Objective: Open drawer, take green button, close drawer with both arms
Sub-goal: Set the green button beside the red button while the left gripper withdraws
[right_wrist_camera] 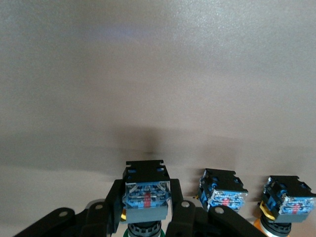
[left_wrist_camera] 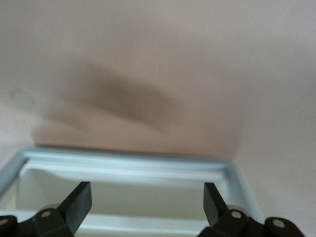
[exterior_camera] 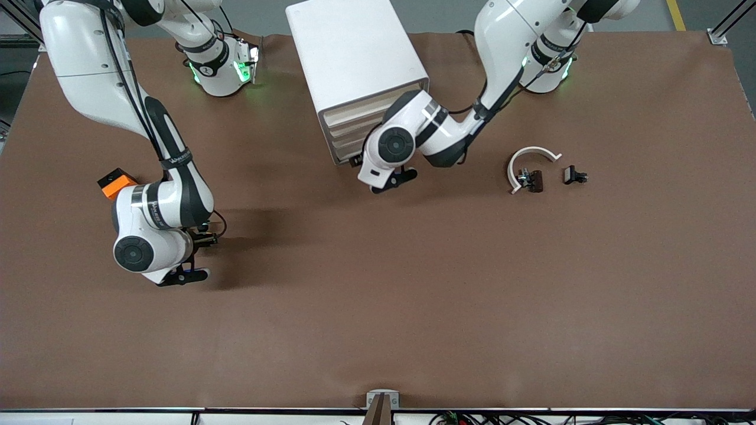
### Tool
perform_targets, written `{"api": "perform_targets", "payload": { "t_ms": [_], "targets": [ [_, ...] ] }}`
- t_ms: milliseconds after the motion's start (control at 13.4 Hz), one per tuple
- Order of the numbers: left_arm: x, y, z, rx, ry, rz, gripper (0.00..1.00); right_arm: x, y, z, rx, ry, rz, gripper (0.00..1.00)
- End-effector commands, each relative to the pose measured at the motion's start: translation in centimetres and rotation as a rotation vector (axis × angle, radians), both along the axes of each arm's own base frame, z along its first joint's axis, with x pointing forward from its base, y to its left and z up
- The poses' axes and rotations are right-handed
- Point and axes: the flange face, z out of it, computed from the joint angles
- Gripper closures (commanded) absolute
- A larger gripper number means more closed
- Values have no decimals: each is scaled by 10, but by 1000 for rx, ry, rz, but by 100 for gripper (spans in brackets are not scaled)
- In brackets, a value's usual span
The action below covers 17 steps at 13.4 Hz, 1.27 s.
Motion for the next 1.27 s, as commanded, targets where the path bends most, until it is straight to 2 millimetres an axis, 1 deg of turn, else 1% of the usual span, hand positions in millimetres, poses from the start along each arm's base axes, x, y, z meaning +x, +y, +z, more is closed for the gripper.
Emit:
{"api": "perform_targets", "payload": {
  "t_ms": [0, 74, 149, 223, 298, 372, 447, 521, 596, 670, 745, 819, 894, 1043, 1117, 1192],
  "targets": [
    [65, 36, 34, 28, -71, 60, 0, 1, 1, -2, -8, -6, -4, 55],
    [83, 48, 40, 56, -127, 57, 0, 1, 1, -2, -8, -6, -4, 34],
    [95, 58, 46, 82, -171, 50, 0, 1, 1, -1, -8, -6, -4, 14],
    [112, 76, 52, 119, -219, 51, 0, 0, 1, -1, -9, -2, -4, 5],
    [131, 101, 68, 144, -268, 70, 0, 0, 1, 0, -9, -2, -4, 0],
    [144, 119, 74, 156, -290, 86, 0, 1, 0, 1, -9, -2, -6, 0],
    [161, 144, 88, 160, -316, 113, 0, 1, 1, 4, -10, -2, -5, 0],
    [172, 164, 102, 157, -337, 126, 0, 1, 2, 6, -11, 4, -4, 0],
    [183, 189, 116, 153, -350, 135, 0, 2, 2, 11, -12, 3, -5, 0],
    [186, 208, 128, 164, -337, 130, 0, 3, 3, 16, -11, -7, -5, 0],
    [190, 232, 145, 177, -323, 127, 0, 4, 3, 24, -9, -17, -5, 0],
    [195, 256, 165, 172, -336, 120, 0, 5, 3, 35, -9, -28, -7, 0],
    [199, 278, 191, 159, -370, 95, 0, 6, 4, 42, -7, -37, -9, 0],
    [198, 319, 234, 155, -409, 88, 0, 8, 3, 56, -5, -59, -12, 0],
    [196, 334, 252, 166, -429, 103, 0, 9, 1, 66, -3, -75, -21, 0],
    [192, 345, 269, 184, -445, 103, 0, 10, 0, 75, -3, -89, -25, 0]
  ]
}}
